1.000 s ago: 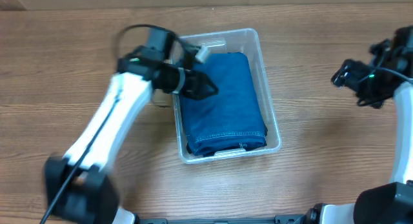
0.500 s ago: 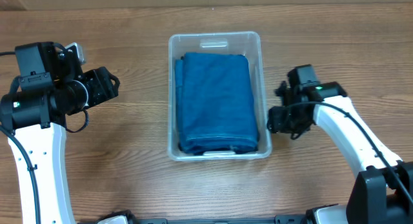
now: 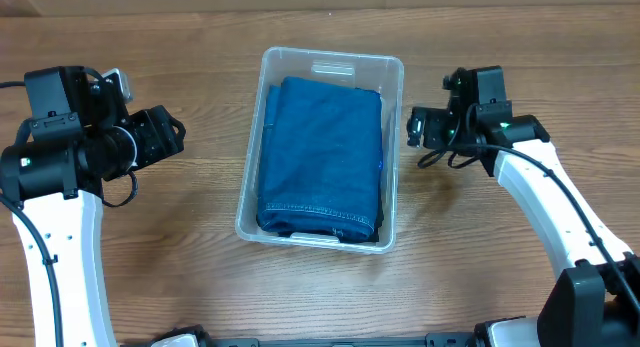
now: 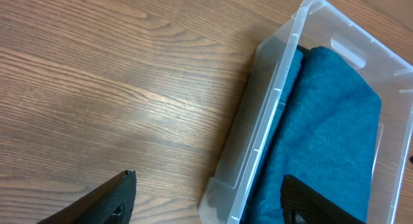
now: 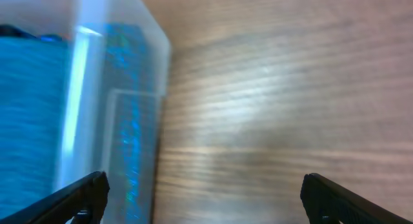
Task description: Pack container
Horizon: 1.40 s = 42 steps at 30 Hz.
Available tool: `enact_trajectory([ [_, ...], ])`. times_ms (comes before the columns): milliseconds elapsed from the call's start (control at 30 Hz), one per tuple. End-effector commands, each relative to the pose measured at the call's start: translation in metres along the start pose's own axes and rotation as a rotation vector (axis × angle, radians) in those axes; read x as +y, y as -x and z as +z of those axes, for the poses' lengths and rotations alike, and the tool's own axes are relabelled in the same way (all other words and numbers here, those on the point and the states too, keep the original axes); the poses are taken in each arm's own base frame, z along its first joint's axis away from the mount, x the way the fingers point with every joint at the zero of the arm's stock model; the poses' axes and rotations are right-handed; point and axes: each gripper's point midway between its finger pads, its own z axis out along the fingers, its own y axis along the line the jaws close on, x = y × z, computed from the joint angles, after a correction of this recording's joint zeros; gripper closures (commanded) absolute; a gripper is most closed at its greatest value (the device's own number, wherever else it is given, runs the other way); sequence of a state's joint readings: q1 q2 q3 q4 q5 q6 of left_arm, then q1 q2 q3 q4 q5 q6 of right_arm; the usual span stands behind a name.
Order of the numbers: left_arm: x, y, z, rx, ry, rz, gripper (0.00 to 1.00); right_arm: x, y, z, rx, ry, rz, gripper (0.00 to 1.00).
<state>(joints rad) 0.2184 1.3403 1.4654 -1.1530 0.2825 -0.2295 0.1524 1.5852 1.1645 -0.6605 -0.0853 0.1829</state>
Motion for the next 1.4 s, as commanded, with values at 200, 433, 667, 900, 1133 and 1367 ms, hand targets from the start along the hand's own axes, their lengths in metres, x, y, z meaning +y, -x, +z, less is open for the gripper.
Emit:
enact_trajectory([
  [200,0.002,-0.001,0.001,0.006,0.005,0.019,0.28,0.005,0.005,0.049,0.02,0.033,-0.003,0.0],
  [433,0.002,-0.002,0.001,0.009,0.006,0.018,0.28,0.068,0.023,0.035,-0.058,0.394,-0.182,0.0],
  [667,0.003,-0.005,0.001,0.019,0.009,0.043,0.28,0.044,0.051,0.036,-0.156,0.277,-0.083,0.0],
  [900,0.017,0.006,0.0,-0.025,0.095,0.07,0.23,-0.018,0.098,-0.023,-0.302,-0.071,-0.005,0.0],
  [1133,0.059,0.022,-0.011,-0.104,0.351,0.072,0.0,-0.011,0.123,-0.129,-0.5,-0.111,-0.048,0.0],
  [1367,0.012,0.002,-0.046,-0.155,0.124,0.247,0.0,-0.016,0.079,-0.244,-0.631,-0.088,0.03,0.0],
])
